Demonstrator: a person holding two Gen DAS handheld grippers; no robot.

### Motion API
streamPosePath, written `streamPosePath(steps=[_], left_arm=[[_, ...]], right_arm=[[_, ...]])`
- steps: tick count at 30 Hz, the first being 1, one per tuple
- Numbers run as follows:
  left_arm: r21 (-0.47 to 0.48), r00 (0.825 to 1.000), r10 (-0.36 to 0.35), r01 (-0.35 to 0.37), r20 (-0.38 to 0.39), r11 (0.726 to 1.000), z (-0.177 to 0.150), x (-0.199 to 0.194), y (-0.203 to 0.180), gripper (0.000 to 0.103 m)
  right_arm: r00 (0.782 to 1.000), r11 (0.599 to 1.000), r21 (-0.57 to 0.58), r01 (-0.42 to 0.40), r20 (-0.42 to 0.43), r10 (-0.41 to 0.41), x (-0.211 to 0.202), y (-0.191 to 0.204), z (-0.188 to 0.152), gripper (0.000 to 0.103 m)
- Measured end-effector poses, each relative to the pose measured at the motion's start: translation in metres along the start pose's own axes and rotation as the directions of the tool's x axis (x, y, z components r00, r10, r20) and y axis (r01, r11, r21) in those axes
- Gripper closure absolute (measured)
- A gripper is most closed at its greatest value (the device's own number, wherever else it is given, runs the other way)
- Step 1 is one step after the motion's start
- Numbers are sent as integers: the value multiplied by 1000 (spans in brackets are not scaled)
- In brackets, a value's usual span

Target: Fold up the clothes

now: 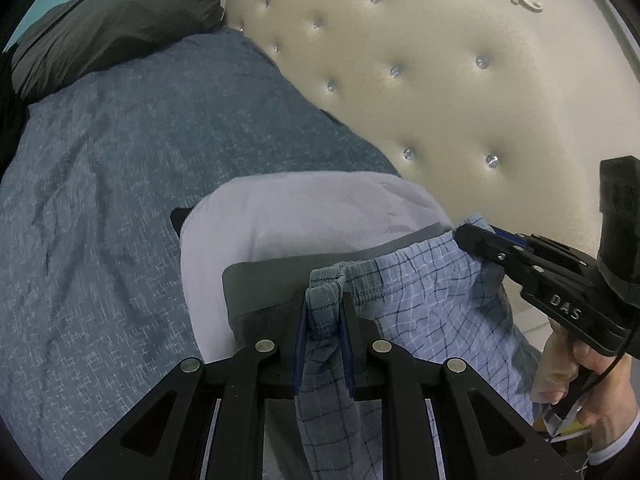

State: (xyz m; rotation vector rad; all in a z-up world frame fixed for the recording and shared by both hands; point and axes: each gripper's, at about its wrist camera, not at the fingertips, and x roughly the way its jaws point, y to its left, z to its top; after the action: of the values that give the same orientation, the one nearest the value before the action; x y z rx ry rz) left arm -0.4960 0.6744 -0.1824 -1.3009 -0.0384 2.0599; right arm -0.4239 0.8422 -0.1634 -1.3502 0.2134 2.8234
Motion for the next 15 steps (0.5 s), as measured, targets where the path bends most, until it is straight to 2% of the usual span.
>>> streamPosePath(steps=[4, 5, 7, 8, 9, 15], left_arm=[[-17, 1000, 10, -11, -8, 1000, -1, 1, 4, 80], [-20, 1000, 14, -14, -6, 1000, -2, -1, 6, 75], [-28, 1000, 27, -27, 4, 999, -1, -7, 10, 66], [-40, 1000, 29, -29, 9, 999, 1, -10, 13, 59], [-55, 1000, 25, -25, 15, 998, 3, -14, 16, 57], [-87, 996, 26, -18, 85, 996, 5, -41, 28, 57]], right_arm=[[999, 999, 39, 17, -33, -15, 10, -3, -1, 91], [999, 998, 51, 25, -47, -23, 12, -4, 0, 89], [998, 997, 73, 39, -51, -35, 13, -6, 2, 81], [998, 995, 86, 43, -45, -39, 11, -8, 3, 73], [999, 994, 104, 41, -30, -38, 7, -11, 4, 68], [997, 983, 183, 10, 72, -24, -21, -26, 7, 68]])
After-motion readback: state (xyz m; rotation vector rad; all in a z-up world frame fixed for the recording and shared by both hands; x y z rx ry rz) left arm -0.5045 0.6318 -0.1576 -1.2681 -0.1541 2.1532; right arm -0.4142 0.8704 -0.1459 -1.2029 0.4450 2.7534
